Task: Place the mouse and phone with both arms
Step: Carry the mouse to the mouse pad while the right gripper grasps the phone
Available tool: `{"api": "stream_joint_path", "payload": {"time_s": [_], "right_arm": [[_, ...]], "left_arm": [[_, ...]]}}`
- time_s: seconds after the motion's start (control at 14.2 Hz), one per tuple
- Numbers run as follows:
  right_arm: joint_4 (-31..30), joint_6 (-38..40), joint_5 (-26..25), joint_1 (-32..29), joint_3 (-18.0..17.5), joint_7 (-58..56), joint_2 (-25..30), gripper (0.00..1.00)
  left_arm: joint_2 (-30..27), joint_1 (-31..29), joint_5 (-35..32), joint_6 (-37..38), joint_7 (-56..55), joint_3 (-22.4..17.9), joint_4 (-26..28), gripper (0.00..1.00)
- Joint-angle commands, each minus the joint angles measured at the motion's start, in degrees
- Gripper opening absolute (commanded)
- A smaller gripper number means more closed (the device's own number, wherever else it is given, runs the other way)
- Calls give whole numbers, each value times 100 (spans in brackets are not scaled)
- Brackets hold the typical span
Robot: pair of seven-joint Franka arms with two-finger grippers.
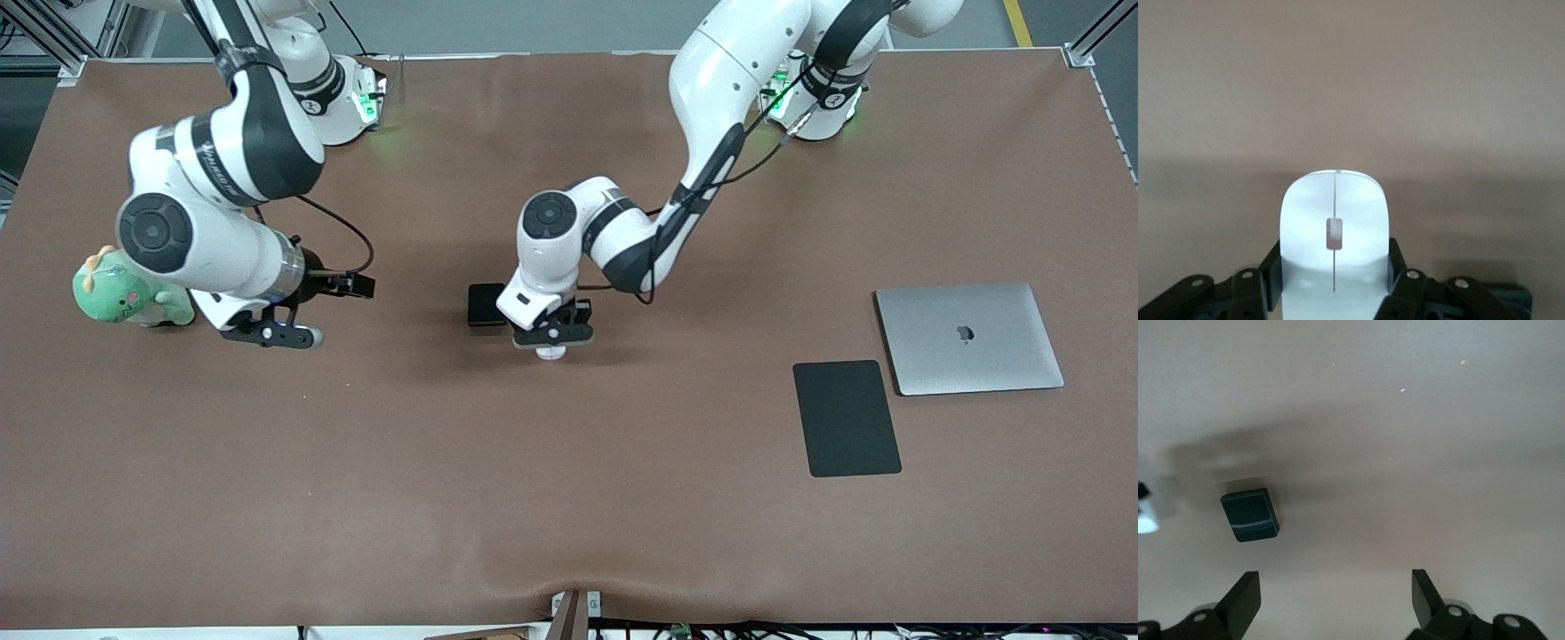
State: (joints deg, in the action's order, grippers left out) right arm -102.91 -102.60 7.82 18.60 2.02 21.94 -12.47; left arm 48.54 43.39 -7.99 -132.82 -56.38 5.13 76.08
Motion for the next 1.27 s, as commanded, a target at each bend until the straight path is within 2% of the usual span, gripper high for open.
{"api": "stream_joint_path", "payload": {"time_s": [0.0,0.28,0.42,0.56,0.78,0.99,1.2], "right_arm": [[-63,-286,44,73,-149,423,-211,100],[-343,-987,44,258,-237,697,-352,100],[-642,-1532,44,293,-342,698,-370,100],[-661,-1710,44,337,-395,724,-536,100],[-678,-2165,44,468,-579,1197,-834,100],[-739,-2834,-17,776,-580,1462,-1195,100],[-853,-2976,-87,846,-571,1462,-1258,100]], "left_arm": [[-231,-339,-107,19,310,93,30,0],[-591,-901,7,194,1135,119,118,0],[-696,-1410,148,361,1986,172,126,0],[-731,-2007,192,668,2857,303,126,0],[-819,-2641,201,896,3282,366,196,0],[-1143,-3247,192,1047,3929,365,608,0],[-1583,-3748,192,1047,4205,357,1153,0]]}}
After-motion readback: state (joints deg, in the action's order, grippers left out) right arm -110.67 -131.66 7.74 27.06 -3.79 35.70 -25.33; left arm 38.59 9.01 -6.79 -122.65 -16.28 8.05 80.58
